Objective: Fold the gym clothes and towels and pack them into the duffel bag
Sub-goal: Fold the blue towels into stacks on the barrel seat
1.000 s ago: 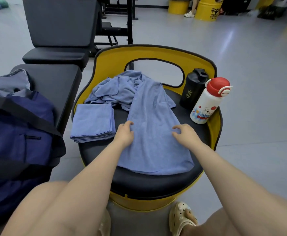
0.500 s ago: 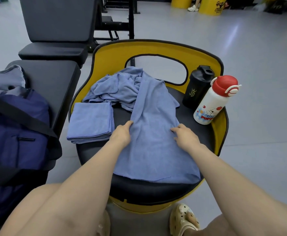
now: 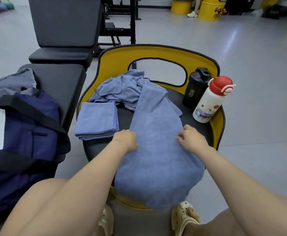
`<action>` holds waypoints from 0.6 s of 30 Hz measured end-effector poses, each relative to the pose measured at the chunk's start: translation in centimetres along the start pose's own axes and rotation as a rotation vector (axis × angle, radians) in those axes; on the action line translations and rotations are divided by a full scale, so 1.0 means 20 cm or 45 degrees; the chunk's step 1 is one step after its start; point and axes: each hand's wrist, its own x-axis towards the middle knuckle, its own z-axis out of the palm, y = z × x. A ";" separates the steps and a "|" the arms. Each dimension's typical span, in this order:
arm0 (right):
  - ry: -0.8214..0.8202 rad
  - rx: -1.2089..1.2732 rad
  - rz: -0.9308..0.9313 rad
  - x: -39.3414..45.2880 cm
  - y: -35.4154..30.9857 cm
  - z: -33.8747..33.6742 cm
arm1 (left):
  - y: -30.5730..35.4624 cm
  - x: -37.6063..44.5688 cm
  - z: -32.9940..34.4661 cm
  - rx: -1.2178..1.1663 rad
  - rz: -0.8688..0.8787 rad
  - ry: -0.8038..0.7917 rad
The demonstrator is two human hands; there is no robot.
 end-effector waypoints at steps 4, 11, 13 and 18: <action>-0.180 0.040 -0.112 0.04 -0.04 0.05 | 0.05 0.11 0.07 -0.228 0.243 0.078; -0.135 0.129 -0.174 0.08 -0.08 0.03 | 0.09 0.15 0.08 0.013 0.107 0.184; -0.146 0.222 -0.154 0.07 -0.08 0.02 | 0.09 0.14 0.05 0.057 0.090 0.240; -0.310 0.444 -0.127 0.04 -0.08 0.00 | 0.10 0.11 0.03 0.146 0.097 0.128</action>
